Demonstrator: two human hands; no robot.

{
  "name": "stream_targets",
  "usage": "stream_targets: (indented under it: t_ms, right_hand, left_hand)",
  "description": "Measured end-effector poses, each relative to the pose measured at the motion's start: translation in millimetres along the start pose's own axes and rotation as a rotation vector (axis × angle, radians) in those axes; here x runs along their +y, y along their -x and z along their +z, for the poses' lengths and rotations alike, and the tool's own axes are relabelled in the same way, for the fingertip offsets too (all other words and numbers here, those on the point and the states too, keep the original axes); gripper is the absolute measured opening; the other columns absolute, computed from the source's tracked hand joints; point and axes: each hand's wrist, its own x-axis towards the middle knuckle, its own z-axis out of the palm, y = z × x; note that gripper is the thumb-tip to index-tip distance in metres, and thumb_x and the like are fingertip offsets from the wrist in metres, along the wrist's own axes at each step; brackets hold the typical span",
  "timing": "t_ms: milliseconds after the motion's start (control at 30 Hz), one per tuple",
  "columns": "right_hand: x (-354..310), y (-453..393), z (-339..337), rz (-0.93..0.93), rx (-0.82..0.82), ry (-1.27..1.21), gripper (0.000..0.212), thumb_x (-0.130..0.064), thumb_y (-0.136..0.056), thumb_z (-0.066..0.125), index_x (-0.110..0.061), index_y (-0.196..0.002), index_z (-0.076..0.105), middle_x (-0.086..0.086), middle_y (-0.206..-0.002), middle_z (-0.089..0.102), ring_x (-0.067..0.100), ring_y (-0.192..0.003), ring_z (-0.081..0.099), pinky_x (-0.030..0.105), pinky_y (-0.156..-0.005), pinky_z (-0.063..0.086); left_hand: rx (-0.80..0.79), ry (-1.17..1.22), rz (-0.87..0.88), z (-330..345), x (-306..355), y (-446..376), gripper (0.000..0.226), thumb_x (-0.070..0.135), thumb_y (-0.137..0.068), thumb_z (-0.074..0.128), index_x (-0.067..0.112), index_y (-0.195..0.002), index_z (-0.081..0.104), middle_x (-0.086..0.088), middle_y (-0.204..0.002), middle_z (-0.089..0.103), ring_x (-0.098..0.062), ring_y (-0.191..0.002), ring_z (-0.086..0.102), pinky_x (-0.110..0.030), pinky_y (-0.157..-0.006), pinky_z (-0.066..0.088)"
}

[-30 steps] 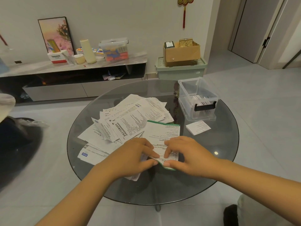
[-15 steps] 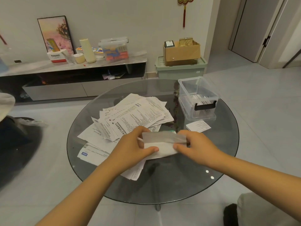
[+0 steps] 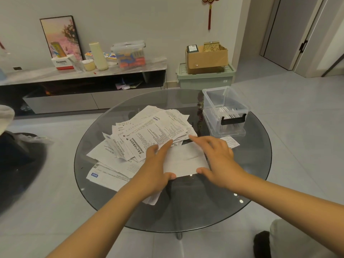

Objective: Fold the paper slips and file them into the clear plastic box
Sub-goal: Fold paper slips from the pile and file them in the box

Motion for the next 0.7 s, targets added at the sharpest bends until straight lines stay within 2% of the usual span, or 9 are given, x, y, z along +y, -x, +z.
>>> stream_targets:
  t_ms: [100,167,233,333,433,533,600,700]
  right_hand:
    - [4,4,-2,-0.093,-0.093,0.191,0.049,-0.037,-0.094,0.048,-0.038,-0.141,0.033,-0.012,-0.156,0.003,0.015,-0.143,-0.007,0.035,-0.112,0.003]
    - [6,7,-3,-0.114,-0.131,0.212,0.044,-0.038,-0.096,0.041,-0.033,-0.14,0.039,-0.011,-0.156,0.01,0.015,-0.144,-0.007,0.034,-0.112,0.001]
    - [6,10,-5,-0.143,-0.127,0.203,0.042,-0.036,-0.095,0.043,-0.029,-0.136,0.046,-0.011,-0.154,0.022,0.014,-0.144,-0.003,0.032,-0.112,0.0]
    - [6,16,-8,-0.224,-0.13,0.178,0.037,-0.034,-0.092,0.047,-0.026,-0.126,0.058,-0.014,-0.144,0.038,0.01,-0.141,0.006,0.021,-0.104,0.001]
    - [6,21,-12,-0.298,-0.194,0.136,0.03,-0.035,-0.089,0.054,-0.026,-0.116,0.064,-0.018,-0.135,0.047,0.003,-0.138,0.013,0.015,-0.1,0.004]
    - [8,20,-19,-0.346,-0.295,0.093,0.029,-0.039,-0.087,0.06,-0.032,-0.115,0.064,-0.023,-0.129,0.05,-0.008,-0.128,0.019,0.014,-0.105,0.01]
    - [10,18,-24,-0.365,-0.351,0.085,0.031,-0.042,-0.086,0.062,-0.038,-0.116,0.062,-0.026,-0.127,0.051,-0.015,-0.119,0.021,0.014,-0.105,0.012]
    - [11,16,-27,-0.388,-0.357,0.079,0.029,-0.043,-0.085,0.062,-0.042,-0.114,0.063,-0.026,-0.125,0.053,-0.011,-0.12,0.033,0.012,-0.102,0.016]
  left_hand:
    - [0.019,-0.01,-0.02,-1,1,1,0.09,0.021,-0.082,0.071,0.043,-0.146,0.012,0.008,-0.155,-0.002,-0.026,-0.129,0.04,-0.035,-0.107,0.038]
    - [0.085,-0.023,0.002,1,1,3,0.083,0.021,-0.082,0.071,0.041,-0.145,0.021,0.009,-0.153,-0.001,-0.023,-0.134,0.032,-0.035,-0.111,0.032]
    - [0.186,-0.082,0.065,2,1,7,0.067,0.018,-0.084,0.068,0.036,-0.139,0.034,0.009,-0.147,0.01,-0.017,-0.133,0.028,-0.028,-0.107,0.032]
    - [0.227,-0.172,0.209,4,5,13,0.038,0.005,-0.085,0.058,0.026,-0.116,0.054,0.006,-0.124,0.036,-0.015,-0.113,0.042,-0.024,-0.09,0.04]
    - [0.199,-0.229,0.291,9,6,16,0.037,-0.002,-0.082,0.051,0.023,-0.107,0.061,0.006,-0.113,0.048,-0.016,-0.105,0.046,-0.031,-0.085,0.042]
    - [0.121,-0.228,0.389,11,5,19,0.033,0.011,-0.086,0.051,0.024,-0.114,0.063,0.008,-0.118,0.053,-0.013,-0.11,0.049,-0.026,-0.09,0.04]
    - [0.043,-0.244,0.431,9,5,23,0.034,0.025,-0.089,0.05,0.027,-0.123,0.058,0.012,-0.128,0.05,-0.008,-0.118,0.043,-0.02,-0.095,0.036]
    - [-0.036,-0.243,0.428,5,5,27,0.042,0.046,-0.087,0.055,0.034,-0.128,0.053,0.016,-0.14,0.04,-0.002,-0.127,0.034,-0.014,-0.097,0.027]
